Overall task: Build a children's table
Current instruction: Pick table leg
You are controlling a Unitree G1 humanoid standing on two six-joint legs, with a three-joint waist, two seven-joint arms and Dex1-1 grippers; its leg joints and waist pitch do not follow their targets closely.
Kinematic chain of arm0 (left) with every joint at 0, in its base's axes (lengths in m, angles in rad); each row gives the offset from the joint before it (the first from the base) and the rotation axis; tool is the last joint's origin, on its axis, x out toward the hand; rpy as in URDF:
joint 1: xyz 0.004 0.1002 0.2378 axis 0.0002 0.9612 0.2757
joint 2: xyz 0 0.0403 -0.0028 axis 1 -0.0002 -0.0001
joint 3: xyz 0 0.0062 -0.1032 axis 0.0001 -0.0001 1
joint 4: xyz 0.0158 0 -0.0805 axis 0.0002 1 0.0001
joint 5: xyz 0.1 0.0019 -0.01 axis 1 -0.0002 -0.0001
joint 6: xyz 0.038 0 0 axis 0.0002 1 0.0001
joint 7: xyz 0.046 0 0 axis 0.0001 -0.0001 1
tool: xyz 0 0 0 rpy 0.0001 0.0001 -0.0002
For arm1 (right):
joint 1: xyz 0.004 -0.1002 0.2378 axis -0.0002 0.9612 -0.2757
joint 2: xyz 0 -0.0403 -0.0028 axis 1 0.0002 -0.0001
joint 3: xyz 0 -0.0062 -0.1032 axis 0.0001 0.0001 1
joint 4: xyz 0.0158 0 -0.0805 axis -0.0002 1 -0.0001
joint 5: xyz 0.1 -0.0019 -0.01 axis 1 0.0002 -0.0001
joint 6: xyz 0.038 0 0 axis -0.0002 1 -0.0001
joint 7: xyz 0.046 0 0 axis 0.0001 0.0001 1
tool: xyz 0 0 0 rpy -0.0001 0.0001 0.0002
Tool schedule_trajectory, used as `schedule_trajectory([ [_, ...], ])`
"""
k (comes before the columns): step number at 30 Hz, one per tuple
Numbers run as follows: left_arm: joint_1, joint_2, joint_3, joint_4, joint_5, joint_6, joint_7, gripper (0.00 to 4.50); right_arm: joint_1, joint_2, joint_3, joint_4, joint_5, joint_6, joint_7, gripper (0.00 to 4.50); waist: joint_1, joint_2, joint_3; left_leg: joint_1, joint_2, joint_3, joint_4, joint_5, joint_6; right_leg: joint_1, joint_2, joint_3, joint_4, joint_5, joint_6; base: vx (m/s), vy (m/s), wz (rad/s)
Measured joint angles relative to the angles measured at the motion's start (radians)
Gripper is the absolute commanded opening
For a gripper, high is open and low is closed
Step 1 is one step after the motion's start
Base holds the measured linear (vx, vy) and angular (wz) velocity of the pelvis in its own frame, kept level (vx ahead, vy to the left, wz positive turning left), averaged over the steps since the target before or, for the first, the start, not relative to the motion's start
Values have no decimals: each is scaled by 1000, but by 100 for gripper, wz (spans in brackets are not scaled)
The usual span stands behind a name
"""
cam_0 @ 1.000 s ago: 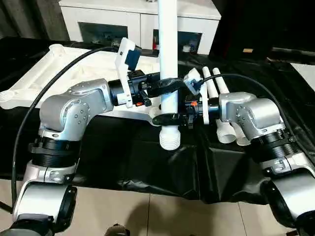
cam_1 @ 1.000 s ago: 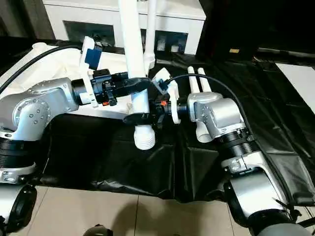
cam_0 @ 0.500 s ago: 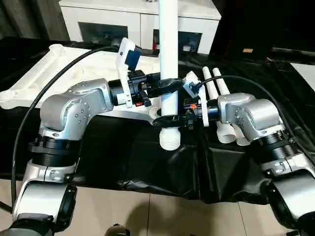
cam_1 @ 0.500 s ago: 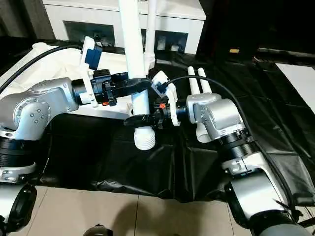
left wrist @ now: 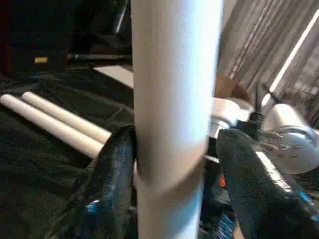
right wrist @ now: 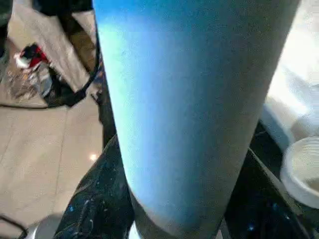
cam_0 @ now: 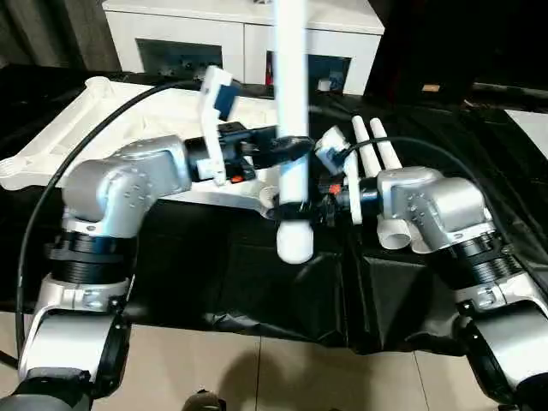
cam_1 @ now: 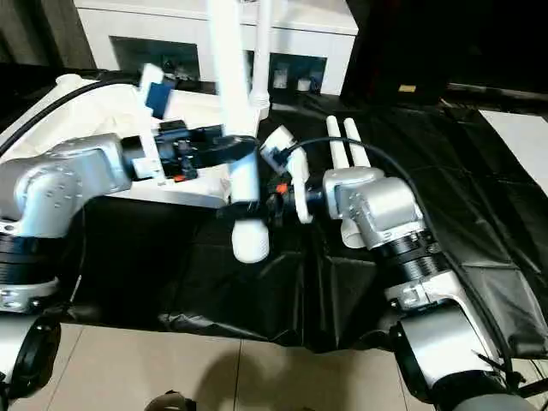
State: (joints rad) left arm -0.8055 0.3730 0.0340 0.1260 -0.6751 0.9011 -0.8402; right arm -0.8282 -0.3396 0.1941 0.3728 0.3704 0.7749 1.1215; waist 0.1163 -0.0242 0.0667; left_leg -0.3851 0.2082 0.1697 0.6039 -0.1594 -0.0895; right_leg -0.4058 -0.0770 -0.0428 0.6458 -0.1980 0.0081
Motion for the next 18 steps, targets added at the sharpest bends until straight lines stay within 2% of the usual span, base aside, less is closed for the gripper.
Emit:
schedule_trajectory([
  [5, 0, -4, 37, 0, -38, 14, -5, 354, 17, -18, -39, -14, 23, 11, -23, 186, 0, 0, 0, 0, 0, 0, 0, 0, 0, 0, 0, 0, 0, 0, -1, 0, 0, 0],
  [10, 17, -18, 64, -3, -14, -44, 58, 382, 38, -32, -80, -42, 23, 7, -71, 186, -1, 1, 0, 0, 0, 0, 0, 0, 0, 0, 0, 0, 0, 1, -1, 0, 0, 0],
  [13, 127, -22, 132, -25, 110, -197, 237, 382, 111, -34, -132, -87, -41, -75, -229, 186, -4, 5, -2, 1, 0, -1, 0, 0, -1, 1, 0, 0, -1, 1, -1, 0, 0, 0],
  [15, 228, -21, 154, -65, 221, -261, 378, 382, 175, -2, -193, -126, -86, -146, -360, 186, -9, 7, -2, 1, 0, -1, -1, 0, -1, 1, 1, 0, -1, 0, 0, 0, 0, 0],
  [16, 318, -27, 146, -119, 321, -315, 485, 382, 234, 41, -231, -179, -121, -208, -463, 186, -12, 7, -2, 1, 1, -1, -3, 1, -1, 1, 1, -1, -3, 0, 0, 0, 0, 0],
  [18, 429, -46, 118, -154, 443, -389, 603, 382, 325, 73, -239, -248, -172, -284, -569, 186, -13, 7, -2, -1, 1, -2, -3, 0, -1, 0, 1, -2, -4, 0, 1, 0, 0, 0],
])
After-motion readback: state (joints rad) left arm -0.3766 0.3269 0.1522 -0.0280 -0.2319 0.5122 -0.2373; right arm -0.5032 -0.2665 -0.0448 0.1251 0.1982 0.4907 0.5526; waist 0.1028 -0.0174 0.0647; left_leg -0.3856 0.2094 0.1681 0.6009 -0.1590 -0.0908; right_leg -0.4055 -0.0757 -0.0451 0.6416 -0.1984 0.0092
